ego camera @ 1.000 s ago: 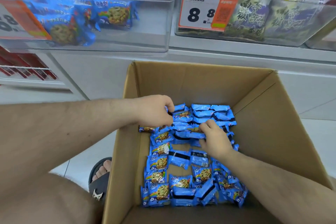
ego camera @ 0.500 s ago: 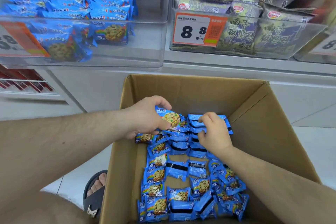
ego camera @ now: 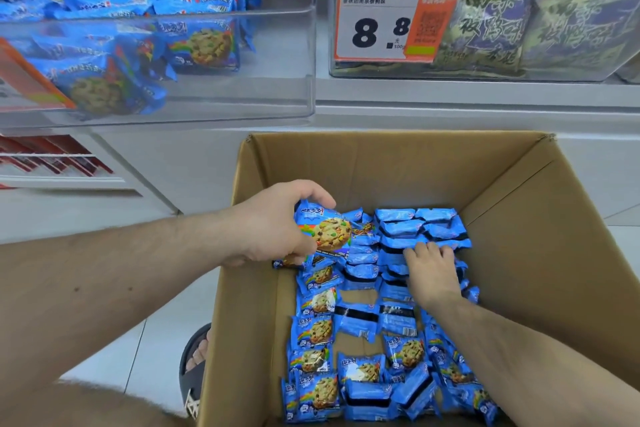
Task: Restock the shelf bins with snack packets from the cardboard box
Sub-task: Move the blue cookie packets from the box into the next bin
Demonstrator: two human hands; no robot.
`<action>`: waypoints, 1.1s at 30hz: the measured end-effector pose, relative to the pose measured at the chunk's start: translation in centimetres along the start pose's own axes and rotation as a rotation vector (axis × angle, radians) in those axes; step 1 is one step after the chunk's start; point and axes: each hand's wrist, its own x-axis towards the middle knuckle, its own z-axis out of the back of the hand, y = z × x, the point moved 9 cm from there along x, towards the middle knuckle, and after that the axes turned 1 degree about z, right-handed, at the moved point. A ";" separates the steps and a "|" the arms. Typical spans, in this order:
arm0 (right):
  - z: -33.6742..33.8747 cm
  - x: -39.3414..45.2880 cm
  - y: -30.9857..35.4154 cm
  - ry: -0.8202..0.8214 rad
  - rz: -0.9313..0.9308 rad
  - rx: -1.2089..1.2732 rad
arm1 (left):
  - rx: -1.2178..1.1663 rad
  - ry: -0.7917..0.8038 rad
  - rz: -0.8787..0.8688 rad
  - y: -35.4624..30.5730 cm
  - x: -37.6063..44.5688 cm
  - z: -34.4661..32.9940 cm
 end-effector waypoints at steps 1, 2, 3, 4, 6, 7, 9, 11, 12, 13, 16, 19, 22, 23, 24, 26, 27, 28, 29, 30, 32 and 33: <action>0.7 -0.3 0.2 -0.039 0.044 0.017 | -0.015 -0.003 0.003 0.0 0.0 0.1; 1.6 -0.7 0.4 -0.097 0.089 0.046 | -0.020 -0.010 0.001 0.0 -0.1 0.2; 2.8 -1.2 0.4 -0.175 0.123 0.086 | -0.020 -0.025 -0.008 -0.2 -0.1 0.4; 4.2 -1.6 0.3 -0.227 0.146 0.146 | -0.018 -0.048 -0.025 -0.5 -0.2 0.7; 8.2 -2.6 0.1 -0.347 0.179 0.290 | -0.011 -0.095 -0.070 -1.3 -0.5 1.5; 10.7 -3.1 -0.1 -0.422 0.188 0.353 | -0.013 -0.111 -0.083 -1.7 -0.8 1.8; 16.5 -4.5 0.0 -0.576 0.231 0.461 | -0.029 -0.124 -0.103 -2.6 -1.5 2.3; 22.0 -6.4 0.4 -0.733 0.292 0.533 | -0.033 -0.133 -0.128 -3.8 -2.5 2.5; 24.4 -7.5 0.5 -0.809 0.306 0.565 | -0.039 -0.133 -0.146 -4.4 -3.1 2.5; 26.5 -8.6 0.7 -0.871 0.314 0.588 | -0.048 -0.128 -0.164 -5.1 -3.7 2.4; 30.6 -10.5 1.6 -0.954 0.285 0.627 | -0.136 -0.058 -0.244 -7.5 -5.8 1.2; 32.7 -11.6 3.4 -0.976 0.275 0.619 | -0.340 -0.007 -0.334 -9.6 -7.9 0.1; 35.0 -12.9 5.8 -0.935 0.279 0.538 | -0.364 -0.072 -0.414 -10.5 -9.2 0.5; 35.6 -13.1 6.3 -0.904 0.282 0.535 | -0.338 -0.116 -0.432 -10.6 -9.5 1.0; 36.1 -13.3 6.8 -0.879 0.297 0.545 | -0.326 -0.154 -0.460 -10.8 -9.9 1.7; 37.0 -13.7 7.5 -0.829 0.355 0.594 | -0.322 -0.206 -0.530 -11.2 -10.6 3.1; 37.5 -13.8 7.5 -0.796 0.374 0.628 | -0.305 -0.228 -0.560 -11.4 -11.1 3.9; 38.1 -13.8 7.4 -0.762 0.381 0.676 | -0.272 -0.247 -0.589 -11.8 -11.7 4.7; 38.9 -13.7 7.1 -0.734 0.385 0.727 | -0.223 -0.261 -0.624 -12.1 -12.3 5.4; 39.8 -13.6 6.9 -0.717 0.394 0.762 | -0.156 -0.270 -0.665 -12.5 -12.8 6.1; 41.7 -13.2 7.0 -0.701 0.435 0.751 | 0.005 -0.283 -0.740 -13.1 -13.9 7.1; 42.4 -12.9 7.4 -0.672 0.458 0.714 | 0.082 -0.299 -0.772 -13.4 -14.5 7.5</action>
